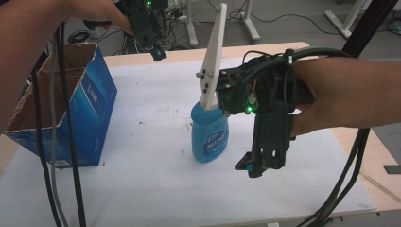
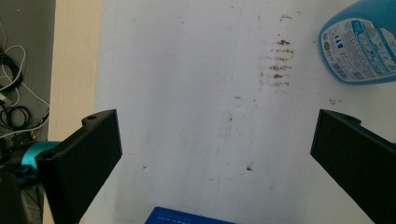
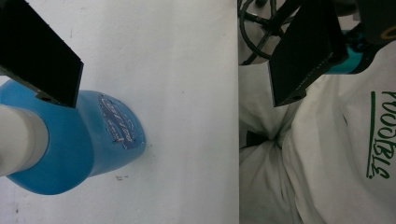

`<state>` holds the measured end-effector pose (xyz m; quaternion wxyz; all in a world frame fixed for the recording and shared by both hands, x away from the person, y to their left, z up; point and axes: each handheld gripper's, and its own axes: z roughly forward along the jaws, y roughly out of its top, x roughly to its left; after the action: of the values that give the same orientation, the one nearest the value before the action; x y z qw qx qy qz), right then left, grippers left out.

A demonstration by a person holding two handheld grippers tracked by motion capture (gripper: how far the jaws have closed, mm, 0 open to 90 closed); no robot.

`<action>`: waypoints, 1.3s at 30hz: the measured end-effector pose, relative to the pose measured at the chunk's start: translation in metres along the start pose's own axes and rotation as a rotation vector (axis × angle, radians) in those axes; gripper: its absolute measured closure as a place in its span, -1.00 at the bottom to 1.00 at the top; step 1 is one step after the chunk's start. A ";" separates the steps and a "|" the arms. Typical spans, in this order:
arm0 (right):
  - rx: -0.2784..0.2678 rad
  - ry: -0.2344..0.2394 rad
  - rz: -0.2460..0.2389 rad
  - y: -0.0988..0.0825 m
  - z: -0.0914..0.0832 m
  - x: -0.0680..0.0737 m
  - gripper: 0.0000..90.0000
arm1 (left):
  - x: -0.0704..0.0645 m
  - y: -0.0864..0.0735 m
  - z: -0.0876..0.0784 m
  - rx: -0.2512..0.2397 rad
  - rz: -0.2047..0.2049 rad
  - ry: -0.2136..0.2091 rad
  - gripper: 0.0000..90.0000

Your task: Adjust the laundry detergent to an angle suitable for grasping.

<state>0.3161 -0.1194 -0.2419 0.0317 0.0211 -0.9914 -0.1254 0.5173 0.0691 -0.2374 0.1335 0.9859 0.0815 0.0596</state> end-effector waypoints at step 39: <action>-0.018 -0.021 0.002 -0.009 -0.012 0.003 -0.95 | -0.004 -0.011 0.003 -0.062 -0.099 0.051 -0.96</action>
<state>0.3146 -0.1314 -0.2326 0.0218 0.0184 -0.9905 -0.1343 0.5126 0.0778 -0.2439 0.1647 0.9742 0.1315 0.0804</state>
